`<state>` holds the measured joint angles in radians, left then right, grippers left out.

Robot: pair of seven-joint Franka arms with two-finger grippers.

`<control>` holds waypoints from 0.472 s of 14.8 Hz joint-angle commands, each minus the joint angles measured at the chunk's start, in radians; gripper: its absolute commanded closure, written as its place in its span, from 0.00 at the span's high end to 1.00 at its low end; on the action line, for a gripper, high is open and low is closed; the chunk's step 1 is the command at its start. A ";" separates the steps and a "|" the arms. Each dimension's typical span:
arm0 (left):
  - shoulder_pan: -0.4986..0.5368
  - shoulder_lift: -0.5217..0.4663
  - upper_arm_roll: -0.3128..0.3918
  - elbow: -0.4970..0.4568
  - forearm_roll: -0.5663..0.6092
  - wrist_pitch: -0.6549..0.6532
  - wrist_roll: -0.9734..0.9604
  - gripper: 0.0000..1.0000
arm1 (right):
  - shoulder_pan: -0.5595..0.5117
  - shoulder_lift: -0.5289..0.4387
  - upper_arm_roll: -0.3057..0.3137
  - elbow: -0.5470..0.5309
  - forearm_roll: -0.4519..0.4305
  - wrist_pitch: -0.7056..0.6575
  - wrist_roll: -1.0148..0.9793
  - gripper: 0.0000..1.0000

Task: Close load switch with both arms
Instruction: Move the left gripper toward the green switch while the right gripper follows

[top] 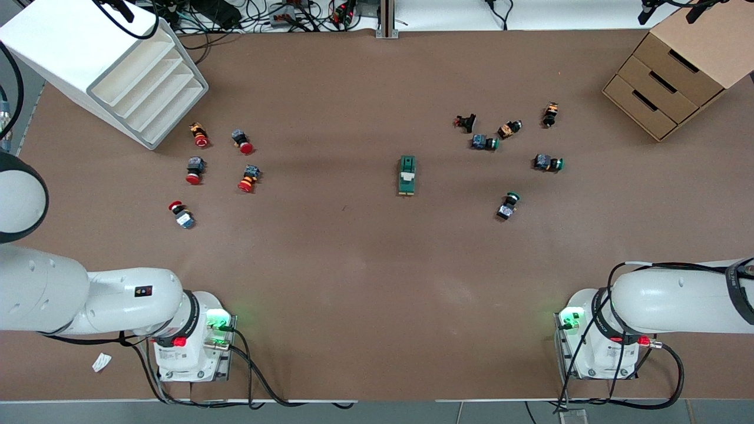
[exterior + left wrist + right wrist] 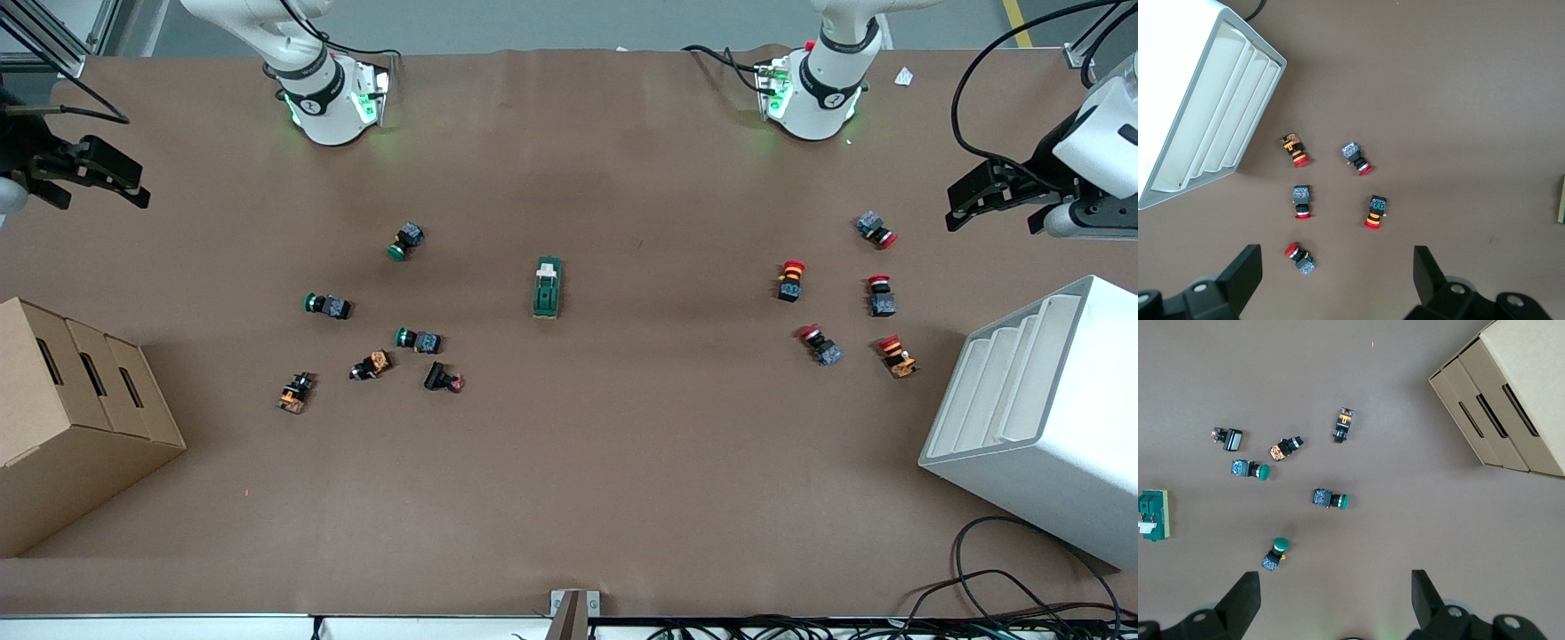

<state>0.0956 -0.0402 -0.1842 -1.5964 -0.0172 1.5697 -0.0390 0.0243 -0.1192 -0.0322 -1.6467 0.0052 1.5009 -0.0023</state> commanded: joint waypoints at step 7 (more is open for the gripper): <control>-0.086 0.115 -0.078 0.094 0.019 -0.002 -0.065 1.00 | 0.023 0.007 -0.002 0.018 -0.001 -0.013 0.021 1.00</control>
<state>0.0515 0.0190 -0.2338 -1.5665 -0.0171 1.5729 -0.0519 0.0397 -0.1191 -0.0304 -1.6452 0.0051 1.5006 -0.0005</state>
